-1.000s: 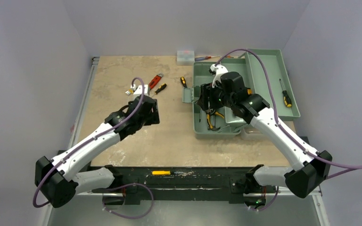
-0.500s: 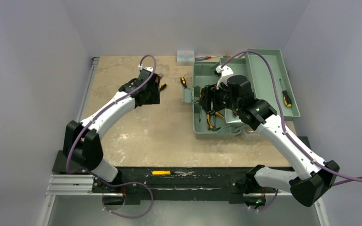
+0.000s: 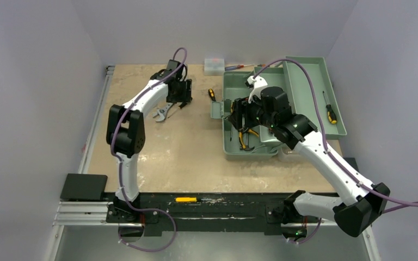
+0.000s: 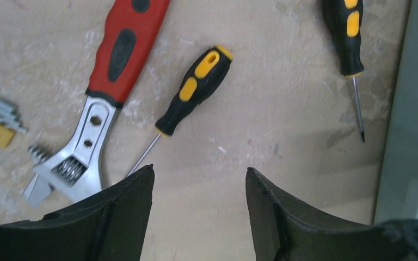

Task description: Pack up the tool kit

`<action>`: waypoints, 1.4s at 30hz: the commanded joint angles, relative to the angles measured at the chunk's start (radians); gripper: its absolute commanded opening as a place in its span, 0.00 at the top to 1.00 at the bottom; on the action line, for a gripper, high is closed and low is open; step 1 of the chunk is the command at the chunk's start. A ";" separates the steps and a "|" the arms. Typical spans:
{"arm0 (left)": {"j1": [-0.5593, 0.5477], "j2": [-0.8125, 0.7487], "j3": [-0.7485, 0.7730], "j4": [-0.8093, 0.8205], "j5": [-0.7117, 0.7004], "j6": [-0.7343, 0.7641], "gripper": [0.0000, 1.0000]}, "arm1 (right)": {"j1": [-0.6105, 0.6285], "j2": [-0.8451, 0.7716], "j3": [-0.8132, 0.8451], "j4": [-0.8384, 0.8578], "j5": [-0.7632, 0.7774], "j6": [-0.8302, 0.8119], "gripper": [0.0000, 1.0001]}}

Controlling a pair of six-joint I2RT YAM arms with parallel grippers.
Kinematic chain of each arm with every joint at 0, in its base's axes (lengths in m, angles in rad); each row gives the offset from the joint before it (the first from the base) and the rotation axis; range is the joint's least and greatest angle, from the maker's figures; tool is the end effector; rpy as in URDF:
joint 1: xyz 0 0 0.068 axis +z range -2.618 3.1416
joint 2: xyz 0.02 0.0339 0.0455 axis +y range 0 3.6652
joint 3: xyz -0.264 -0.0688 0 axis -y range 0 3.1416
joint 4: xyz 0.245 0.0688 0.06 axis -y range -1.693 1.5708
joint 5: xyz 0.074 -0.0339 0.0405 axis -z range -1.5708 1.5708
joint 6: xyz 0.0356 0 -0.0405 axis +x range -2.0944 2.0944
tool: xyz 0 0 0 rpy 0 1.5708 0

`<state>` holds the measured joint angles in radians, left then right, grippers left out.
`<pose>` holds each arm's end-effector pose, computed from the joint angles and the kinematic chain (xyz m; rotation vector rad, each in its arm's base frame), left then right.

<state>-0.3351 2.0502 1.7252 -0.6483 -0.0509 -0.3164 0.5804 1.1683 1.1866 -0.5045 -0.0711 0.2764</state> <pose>0.4300 -0.1478 0.2358 0.0039 2.5533 -0.1901 0.2138 0.1432 0.3697 -0.3642 2.0791 0.5965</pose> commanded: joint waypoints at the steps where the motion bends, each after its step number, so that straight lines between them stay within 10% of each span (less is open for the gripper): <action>1: 0.032 0.125 0.180 -0.070 0.132 0.031 0.40 | -0.002 0.017 0.020 0.031 -0.012 -0.011 0.37; 12: 0.084 0.372 0.418 -0.188 0.236 -0.029 0.41 | -0.001 0.057 0.027 0.030 -0.019 -0.030 0.34; 23: 0.077 0.353 0.364 -0.305 0.107 -0.052 0.79 | -0.001 0.033 -0.014 0.048 -0.037 -0.021 0.34; 30: 0.011 0.257 0.191 -0.324 -0.008 -0.064 0.82 | -0.001 -0.009 -0.036 0.043 -0.044 -0.010 0.34; 33: -0.003 0.196 0.103 -0.304 -0.022 -0.086 0.99 | -0.002 -0.020 -0.042 0.039 -0.058 -0.009 0.34; 42: -0.062 -0.259 -0.305 -0.003 0.144 -0.138 1.00 | -0.002 -0.030 -0.117 0.089 -0.137 0.041 0.29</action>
<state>-0.3737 2.0159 1.5188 -0.8009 -0.0109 -0.4072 0.5804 1.1557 1.1103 -0.4839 -0.1375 0.2768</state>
